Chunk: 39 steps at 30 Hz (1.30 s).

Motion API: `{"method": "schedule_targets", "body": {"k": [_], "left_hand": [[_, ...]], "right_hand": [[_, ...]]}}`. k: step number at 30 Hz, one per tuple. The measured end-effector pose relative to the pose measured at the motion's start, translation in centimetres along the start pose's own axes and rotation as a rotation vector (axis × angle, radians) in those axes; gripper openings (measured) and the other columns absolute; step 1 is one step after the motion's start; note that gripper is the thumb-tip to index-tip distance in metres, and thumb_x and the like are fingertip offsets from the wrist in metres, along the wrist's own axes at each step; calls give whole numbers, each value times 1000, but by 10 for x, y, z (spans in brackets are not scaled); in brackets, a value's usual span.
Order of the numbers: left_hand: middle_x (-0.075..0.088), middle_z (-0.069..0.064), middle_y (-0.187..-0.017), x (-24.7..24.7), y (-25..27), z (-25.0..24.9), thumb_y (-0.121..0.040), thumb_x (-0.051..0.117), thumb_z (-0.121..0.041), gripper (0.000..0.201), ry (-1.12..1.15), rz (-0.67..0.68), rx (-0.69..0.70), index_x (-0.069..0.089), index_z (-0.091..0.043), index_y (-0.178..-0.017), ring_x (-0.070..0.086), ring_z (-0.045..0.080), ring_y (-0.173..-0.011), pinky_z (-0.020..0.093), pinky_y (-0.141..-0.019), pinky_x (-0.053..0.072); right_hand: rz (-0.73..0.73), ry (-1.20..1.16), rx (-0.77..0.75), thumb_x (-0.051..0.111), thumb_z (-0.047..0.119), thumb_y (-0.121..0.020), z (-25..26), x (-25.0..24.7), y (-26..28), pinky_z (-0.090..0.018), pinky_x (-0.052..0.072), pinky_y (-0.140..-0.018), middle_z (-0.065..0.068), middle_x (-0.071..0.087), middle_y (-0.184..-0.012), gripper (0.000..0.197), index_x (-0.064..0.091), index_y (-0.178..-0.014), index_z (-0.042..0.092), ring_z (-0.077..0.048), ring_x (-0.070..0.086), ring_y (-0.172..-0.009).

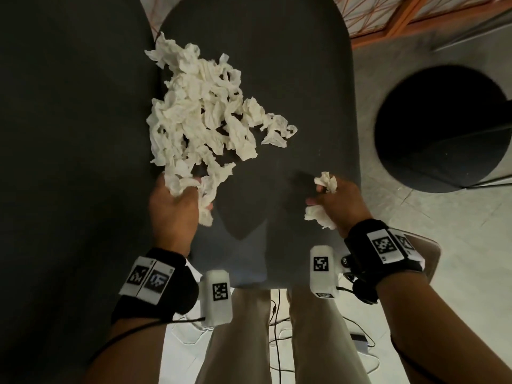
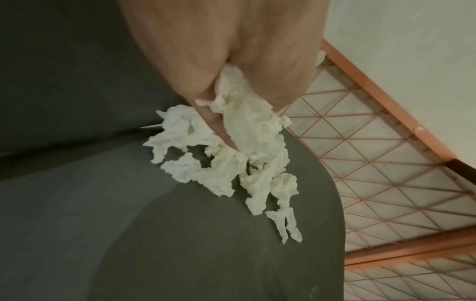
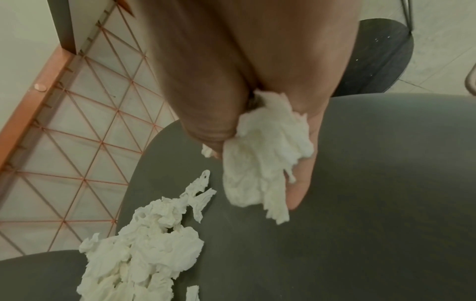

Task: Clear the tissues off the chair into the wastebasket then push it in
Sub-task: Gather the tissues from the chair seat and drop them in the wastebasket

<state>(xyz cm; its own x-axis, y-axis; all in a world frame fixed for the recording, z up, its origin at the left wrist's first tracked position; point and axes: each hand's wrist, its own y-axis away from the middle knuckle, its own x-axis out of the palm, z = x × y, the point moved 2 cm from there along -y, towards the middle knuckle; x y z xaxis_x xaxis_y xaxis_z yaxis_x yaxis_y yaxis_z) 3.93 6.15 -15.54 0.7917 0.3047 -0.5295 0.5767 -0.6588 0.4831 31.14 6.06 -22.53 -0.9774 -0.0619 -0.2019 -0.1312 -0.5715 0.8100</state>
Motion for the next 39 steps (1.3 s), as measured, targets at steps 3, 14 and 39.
{"method": "schedule_targets", "body": {"k": [3,14,39], "left_hand": [[69,3,-83,2,16,7,-84,58,-2,25,-16,78,-99,59,-22,-100,65,15,-63,32,-52,51],[53,-2,-73,42,56,13,-80,53,19,40,-152,545,-65,52,-21,-79,52,11,-62,24,-54,45],[72,5,-77,152,271,108,-94,63,-23,13,-936,1213,240,70,-12,-94,54,6,-48,19,-44,42]], "right_hand": [[19,-137,-1,62,-14,-81,0,-1,10,-17,44,-39,-5,58,-72,27,59,-81,13,-4,59,-42],[-75,-308,130,81,20,-75,-50,-7,49,-20,34,-41,7,55,-52,19,63,-79,22,-9,48,-43],[-367,-1148,310,61,15,-94,-311,-52,220,-20,39,-37,-15,71,-82,16,69,-107,10,-14,57,-47]]}}
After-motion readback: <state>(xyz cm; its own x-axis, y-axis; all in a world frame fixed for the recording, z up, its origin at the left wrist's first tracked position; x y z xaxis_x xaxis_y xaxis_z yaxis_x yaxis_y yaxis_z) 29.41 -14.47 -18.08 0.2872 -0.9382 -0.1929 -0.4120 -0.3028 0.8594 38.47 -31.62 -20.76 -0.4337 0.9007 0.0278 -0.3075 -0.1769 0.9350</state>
